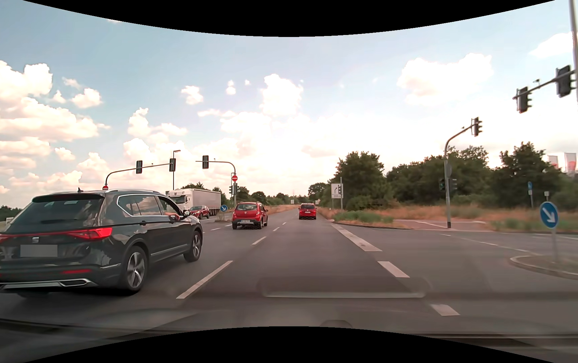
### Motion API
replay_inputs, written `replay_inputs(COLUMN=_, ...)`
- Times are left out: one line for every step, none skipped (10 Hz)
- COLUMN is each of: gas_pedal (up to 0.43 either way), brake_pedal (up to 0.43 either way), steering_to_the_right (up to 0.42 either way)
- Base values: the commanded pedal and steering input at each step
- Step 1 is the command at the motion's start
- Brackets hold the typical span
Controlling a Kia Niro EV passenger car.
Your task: Follow the waypoints while adhering to traffic rules and regulations
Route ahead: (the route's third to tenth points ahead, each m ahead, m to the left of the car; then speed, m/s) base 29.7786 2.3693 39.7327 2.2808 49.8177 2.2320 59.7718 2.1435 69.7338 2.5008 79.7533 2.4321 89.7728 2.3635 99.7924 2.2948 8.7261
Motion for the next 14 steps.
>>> replay_inputs(gas_pedal=0.26, brake_pedal=0.0, steering_to_the_right=-0.004)
replay_inputs(gas_pedal=0.26, brake_pedal=0.0, steering_to_the_right=-0.004)
replay_inputs(gas_pedal=0.26, brake_pedal=0.0, steering_to_the_right=-0.004)
replay_inputs(gas_pedal=0.26, brake_pedal=0.0, steering_to_the_right=-0.004)
replay_inputs(gas_pedal=0.26, brake_pedal=0.0, steering_to_the_right=-0.004)
replay_inputs(gas_pedal=0.26, brake_pedal=0.0, steering_to_the_right=-0.003)
replay_inputs(gas_pedal=0.26, brake_pedal=0.0, steering_to_the_right=-0.003)
replay_inputs(gas_pedal=0.26, brake_pedal=0.0, steering_to_the_right=-0.003)
replay_inputs(gas_pedal=0.26, brake_pedal=0.0, steering_to_the_right=-0.003)
replay_inputs(gas_pedal=0.26, brake_pedal=0.0, steering_to_the_right=-0.002)
replay_inputs(gas_pedal=0.26, brake_pedal=0.0, steering_to_the_right=-0.002)
replay_inputs(gas_pedal=0.26, brake_pedal=0.0, steering_to_the_right=-0.002)
replay_inputs(gas_pedal=0.26, brake_pedal=0.0, steering_to_the_right=-0.003)
replay_inputs(gas_pedal=0.248, brake_pedal=0.0, steering_to_the_right=-0.002)
